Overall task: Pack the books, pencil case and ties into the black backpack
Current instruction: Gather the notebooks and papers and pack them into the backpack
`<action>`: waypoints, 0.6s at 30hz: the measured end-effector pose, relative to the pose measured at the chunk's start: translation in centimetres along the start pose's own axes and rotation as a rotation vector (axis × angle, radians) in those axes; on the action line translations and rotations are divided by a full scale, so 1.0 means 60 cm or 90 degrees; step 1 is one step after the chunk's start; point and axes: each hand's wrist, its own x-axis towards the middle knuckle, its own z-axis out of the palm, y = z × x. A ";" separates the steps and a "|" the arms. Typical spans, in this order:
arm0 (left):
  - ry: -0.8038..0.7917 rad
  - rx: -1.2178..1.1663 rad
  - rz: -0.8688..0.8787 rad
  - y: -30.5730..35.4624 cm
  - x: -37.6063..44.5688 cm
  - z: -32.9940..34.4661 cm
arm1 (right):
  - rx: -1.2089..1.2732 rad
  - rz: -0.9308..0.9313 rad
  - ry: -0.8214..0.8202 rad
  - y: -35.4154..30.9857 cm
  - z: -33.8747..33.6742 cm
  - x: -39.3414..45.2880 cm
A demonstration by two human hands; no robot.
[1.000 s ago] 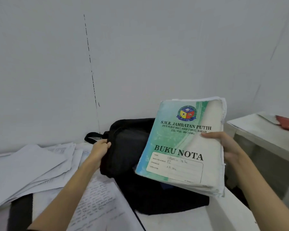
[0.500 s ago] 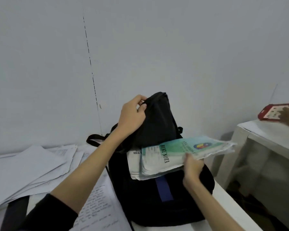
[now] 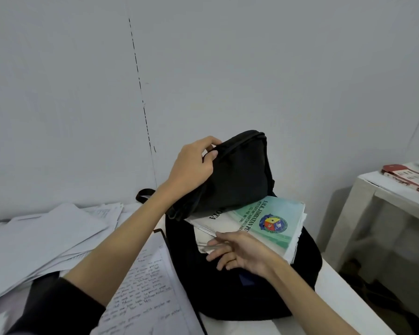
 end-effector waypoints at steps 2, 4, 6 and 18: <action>-0.001 0.014 0.014 0.002 -0.003 -0.001 | -0.188 -0.128 0.109 -0.007 -0.014 -0.012; -0.001 0.029 0.027 0.006 -0.004 -0.001 | -0.535 -0.242 0.275 -0.021 -0.044 -0.025; 0.002 0.032 0.037 0.011 -0.003 0.000 | -0.881 -0.196 0.300 -0.027 -0.075 -0.038; -0.005 0.054 0.063 0.017 -0.005 0.001 | -1.145 -0.108 0.240 -0.009 -0.057 -0.043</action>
